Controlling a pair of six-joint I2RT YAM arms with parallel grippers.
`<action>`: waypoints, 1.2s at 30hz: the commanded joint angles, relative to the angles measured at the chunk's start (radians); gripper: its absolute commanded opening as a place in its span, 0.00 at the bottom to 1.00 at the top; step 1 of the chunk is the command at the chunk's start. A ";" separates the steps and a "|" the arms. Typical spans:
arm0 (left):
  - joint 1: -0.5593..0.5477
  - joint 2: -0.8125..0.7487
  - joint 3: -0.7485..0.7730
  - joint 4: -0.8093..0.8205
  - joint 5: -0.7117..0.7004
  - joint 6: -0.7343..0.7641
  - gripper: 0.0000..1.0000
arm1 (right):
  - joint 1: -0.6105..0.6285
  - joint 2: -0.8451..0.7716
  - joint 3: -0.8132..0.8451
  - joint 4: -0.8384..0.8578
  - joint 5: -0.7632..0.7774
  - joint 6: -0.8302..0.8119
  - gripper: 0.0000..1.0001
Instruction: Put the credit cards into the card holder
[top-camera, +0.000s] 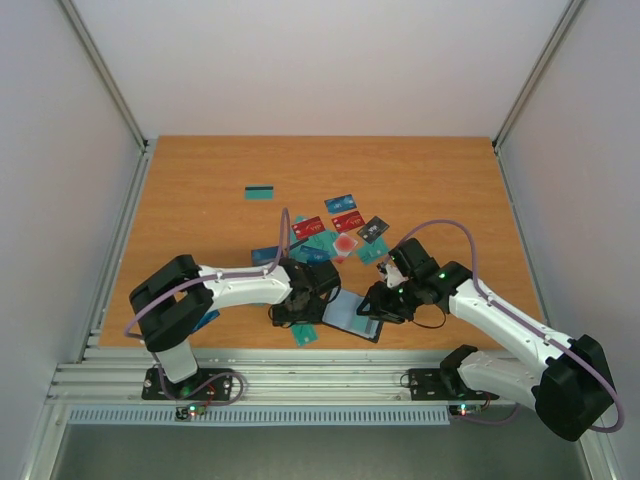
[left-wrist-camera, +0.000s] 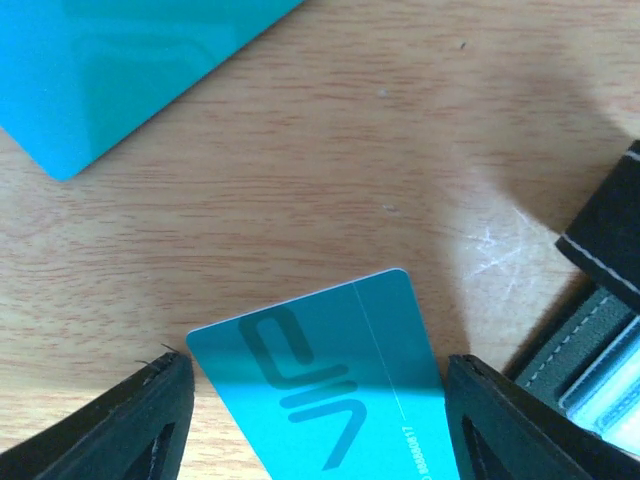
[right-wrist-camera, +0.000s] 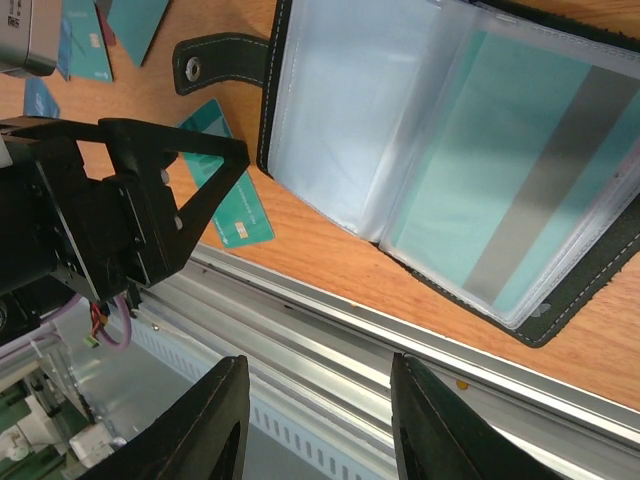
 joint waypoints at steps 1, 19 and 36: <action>0.004 0.017 -0.050 0.028 0.012 0.007 0.68 | 0.008 -0.003 0.031 -0.009 0.004 -0.013 0.41; -0.044 0.011 -0.199 0.134 0.165 0.046 0.58 | 0.007 0.011 -0.034 0.072 -0.028 0.043 0.41; -0.160 0.039 -0.053 -0.015 0.088 0.176 0.62 | 0.008 -0.043 -0.061 0.051 -0.017 0.062 0.41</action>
